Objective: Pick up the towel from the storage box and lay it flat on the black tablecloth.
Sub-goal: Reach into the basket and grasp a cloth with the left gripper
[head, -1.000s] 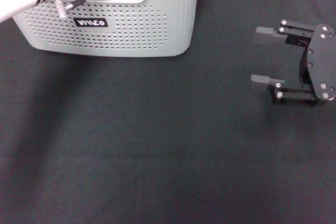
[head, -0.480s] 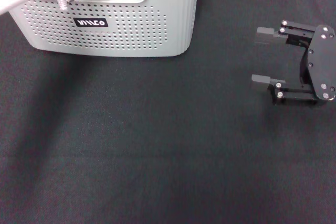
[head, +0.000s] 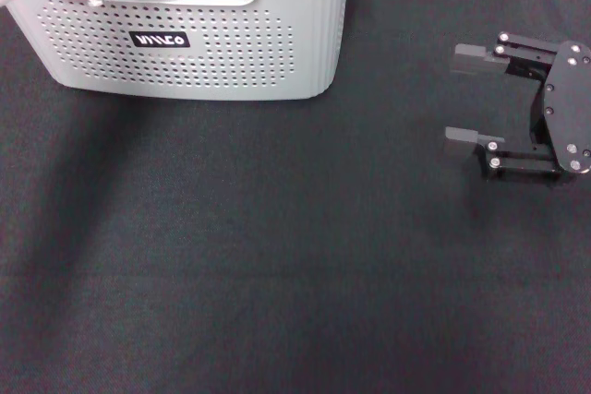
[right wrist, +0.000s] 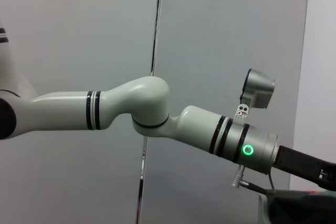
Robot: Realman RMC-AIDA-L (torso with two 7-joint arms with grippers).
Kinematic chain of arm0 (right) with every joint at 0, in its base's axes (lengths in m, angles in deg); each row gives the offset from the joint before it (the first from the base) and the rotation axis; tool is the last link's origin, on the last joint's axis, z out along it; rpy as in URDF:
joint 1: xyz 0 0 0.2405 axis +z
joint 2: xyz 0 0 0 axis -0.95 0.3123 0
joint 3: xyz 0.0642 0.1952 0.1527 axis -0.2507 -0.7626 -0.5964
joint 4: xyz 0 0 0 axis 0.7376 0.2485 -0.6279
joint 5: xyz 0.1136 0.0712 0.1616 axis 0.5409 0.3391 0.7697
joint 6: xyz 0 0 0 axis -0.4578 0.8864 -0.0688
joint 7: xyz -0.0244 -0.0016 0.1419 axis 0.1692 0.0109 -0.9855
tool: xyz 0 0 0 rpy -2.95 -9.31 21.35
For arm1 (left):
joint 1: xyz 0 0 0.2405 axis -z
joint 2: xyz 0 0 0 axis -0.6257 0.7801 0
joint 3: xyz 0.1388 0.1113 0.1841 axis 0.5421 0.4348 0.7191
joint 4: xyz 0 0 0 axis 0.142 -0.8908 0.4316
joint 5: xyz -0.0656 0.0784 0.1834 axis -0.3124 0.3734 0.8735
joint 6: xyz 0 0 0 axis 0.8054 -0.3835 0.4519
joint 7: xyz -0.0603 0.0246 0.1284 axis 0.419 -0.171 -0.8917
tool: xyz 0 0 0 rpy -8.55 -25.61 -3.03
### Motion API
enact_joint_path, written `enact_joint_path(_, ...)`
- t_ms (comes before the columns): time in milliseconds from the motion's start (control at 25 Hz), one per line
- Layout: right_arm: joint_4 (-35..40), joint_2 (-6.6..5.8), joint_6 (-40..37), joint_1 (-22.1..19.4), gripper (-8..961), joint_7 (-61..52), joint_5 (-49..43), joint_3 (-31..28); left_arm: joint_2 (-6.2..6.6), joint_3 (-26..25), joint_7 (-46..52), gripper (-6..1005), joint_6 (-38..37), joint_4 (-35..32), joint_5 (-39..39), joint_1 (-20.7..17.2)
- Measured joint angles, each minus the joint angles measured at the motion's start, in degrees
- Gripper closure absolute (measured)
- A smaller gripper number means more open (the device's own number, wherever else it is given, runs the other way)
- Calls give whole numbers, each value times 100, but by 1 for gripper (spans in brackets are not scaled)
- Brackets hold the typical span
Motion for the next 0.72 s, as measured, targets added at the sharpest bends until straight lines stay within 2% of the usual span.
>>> enact_joint_path(200, -40, 0, -1, 13, 231, 0, 4, -3, 0, -27, -43, 692, 38, 0, -2, 0)
enact_joint_path(360, -56, 0, -1, 22, 231, 2, 11, -3, -7, -17, -167, 894, 76, -1, 1, -41)
enact_joint_path(520, -56, 0, 1, 24, 231, 4, 11, -3, -7, -1, -272, 943, 76, -48, 0, -79)
enact_joint_path(720, -56, 2, 1, 23, 231, 6, 24, -3, -3, 12, -297, 969, -6, -770, -1, -438)
